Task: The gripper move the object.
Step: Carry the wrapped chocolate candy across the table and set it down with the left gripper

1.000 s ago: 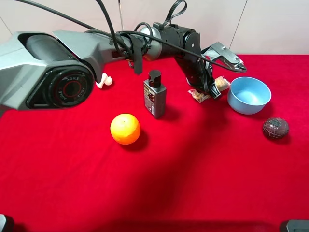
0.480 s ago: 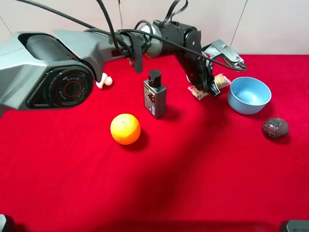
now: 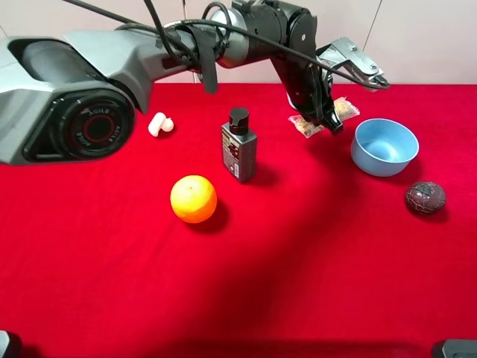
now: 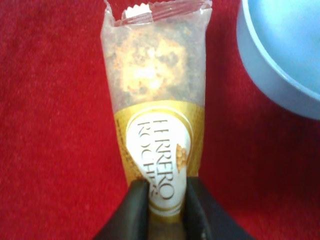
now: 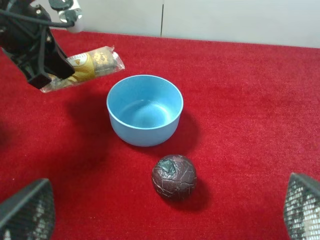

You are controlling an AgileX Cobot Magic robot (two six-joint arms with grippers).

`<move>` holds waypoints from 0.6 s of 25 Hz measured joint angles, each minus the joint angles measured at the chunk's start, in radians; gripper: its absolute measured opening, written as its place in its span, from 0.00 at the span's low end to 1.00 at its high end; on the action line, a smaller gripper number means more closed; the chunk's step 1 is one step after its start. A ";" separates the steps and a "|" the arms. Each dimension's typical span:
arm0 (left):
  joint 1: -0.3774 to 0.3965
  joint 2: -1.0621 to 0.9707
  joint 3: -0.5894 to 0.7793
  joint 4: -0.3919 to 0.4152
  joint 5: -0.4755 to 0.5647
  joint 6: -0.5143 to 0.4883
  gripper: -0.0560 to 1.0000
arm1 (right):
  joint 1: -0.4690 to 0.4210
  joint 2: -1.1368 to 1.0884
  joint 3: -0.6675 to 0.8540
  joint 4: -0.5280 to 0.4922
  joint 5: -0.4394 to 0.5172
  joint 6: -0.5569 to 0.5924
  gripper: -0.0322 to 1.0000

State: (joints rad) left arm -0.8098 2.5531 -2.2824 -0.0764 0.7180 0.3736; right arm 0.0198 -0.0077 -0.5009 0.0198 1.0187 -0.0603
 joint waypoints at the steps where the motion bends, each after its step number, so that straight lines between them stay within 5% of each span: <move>1: 0.000 -0.006 0.000 0.004 0.010 -0.004 0.20 | 0.000 0.000 0.000 0.000 0.000 0.000 0.70; 15: 0.000 -0.135 -0.001 0.096 0.217 -0.114 0.20 | 0.000 0.000 0.000 0.000 0.000 0.001 0.70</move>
State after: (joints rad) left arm -0.8098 2.4186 -2.2835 0.0198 0.9345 0.2595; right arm 0.0198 -0.0077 -0.5009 0.0198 1.0187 -0.0595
